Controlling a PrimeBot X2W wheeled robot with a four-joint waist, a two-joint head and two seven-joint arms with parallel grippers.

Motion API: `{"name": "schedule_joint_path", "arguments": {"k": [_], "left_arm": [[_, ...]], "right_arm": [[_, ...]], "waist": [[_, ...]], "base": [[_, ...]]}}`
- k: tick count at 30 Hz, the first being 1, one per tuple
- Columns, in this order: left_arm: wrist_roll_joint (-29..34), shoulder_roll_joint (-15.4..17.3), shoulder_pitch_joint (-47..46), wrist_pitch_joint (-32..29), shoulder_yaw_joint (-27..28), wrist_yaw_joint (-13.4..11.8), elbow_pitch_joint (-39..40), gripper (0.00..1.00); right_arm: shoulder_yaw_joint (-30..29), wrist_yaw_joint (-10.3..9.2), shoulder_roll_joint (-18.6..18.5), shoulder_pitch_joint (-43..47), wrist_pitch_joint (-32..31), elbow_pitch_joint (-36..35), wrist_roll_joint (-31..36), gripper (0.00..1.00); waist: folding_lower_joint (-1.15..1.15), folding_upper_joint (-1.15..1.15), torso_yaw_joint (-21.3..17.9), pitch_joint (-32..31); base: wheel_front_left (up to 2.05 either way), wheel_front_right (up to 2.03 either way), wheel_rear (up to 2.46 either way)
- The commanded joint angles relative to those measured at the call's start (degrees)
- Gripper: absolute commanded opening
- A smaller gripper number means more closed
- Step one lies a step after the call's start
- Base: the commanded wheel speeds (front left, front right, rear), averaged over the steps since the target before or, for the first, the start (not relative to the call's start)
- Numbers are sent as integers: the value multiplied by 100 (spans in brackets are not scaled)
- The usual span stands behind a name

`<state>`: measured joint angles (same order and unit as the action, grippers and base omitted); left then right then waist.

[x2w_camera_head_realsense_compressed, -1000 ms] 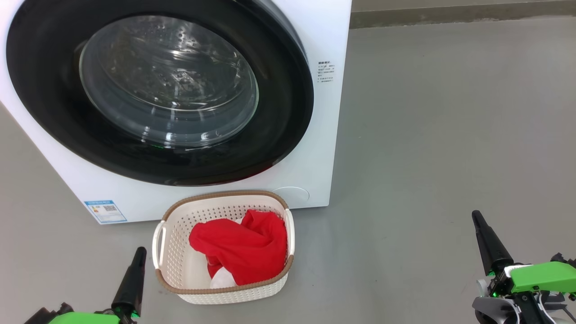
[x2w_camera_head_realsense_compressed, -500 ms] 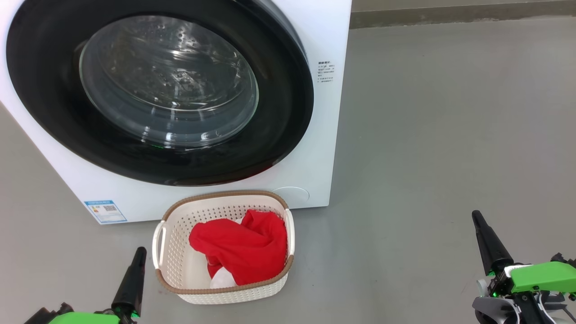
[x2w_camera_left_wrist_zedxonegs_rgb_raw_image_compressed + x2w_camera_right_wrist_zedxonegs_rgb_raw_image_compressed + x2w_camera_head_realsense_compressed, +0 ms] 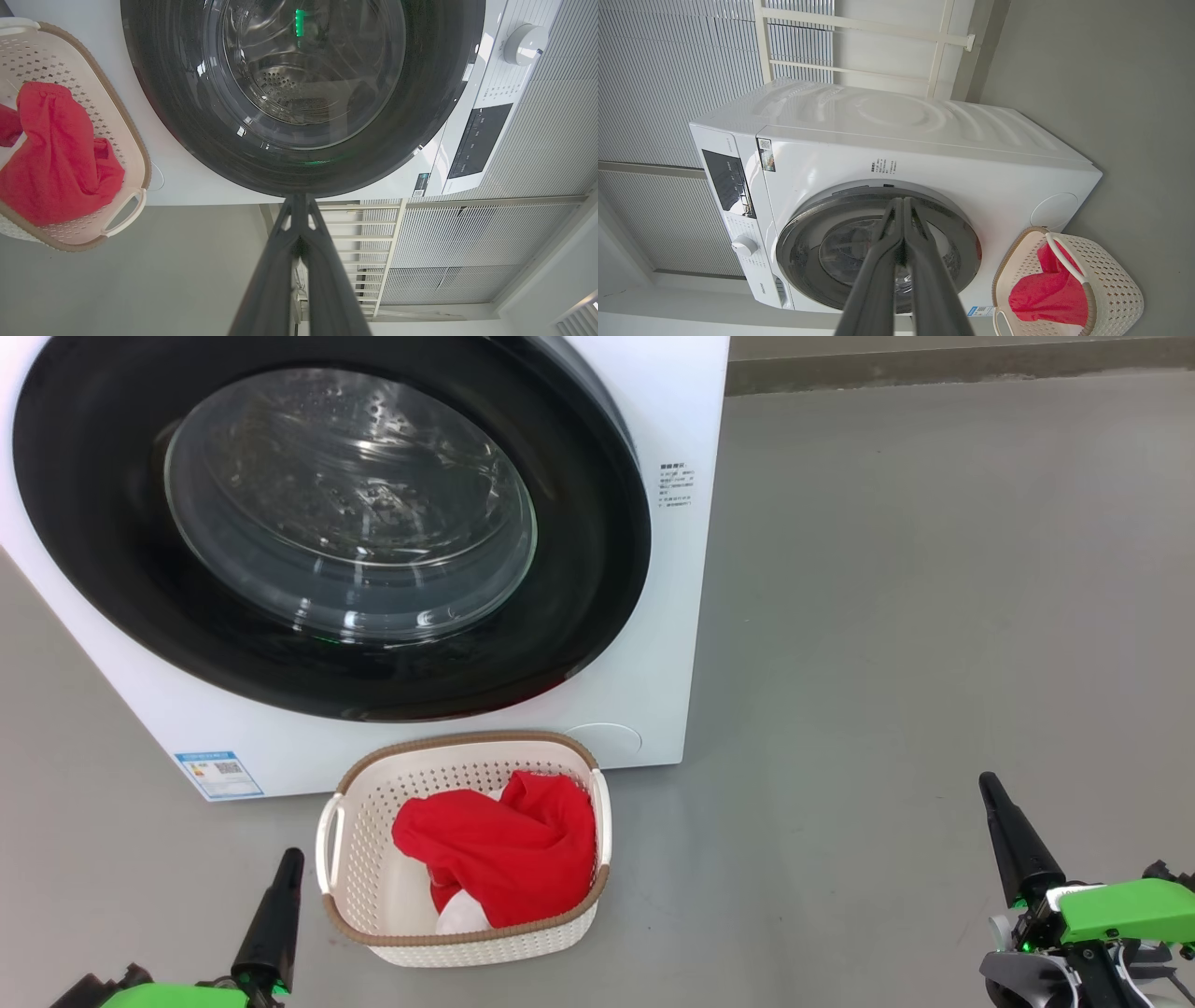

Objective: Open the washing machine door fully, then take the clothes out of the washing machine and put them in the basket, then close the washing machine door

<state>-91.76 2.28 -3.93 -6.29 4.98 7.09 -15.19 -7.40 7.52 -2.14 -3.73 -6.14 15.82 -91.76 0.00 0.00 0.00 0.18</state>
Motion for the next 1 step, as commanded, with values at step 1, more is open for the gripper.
{"name": "schedule_joint_path", "arguments": {"k": [1], "left_arm": [[-40, 60, -226, -20, 154, 40, 115, 0]], "right_arm": [[89, -3, -74, -246, -34, -179, -41, 0]], "waist": [[0, 0, 0, 0]], "base": [[0, 0, 0]]}}
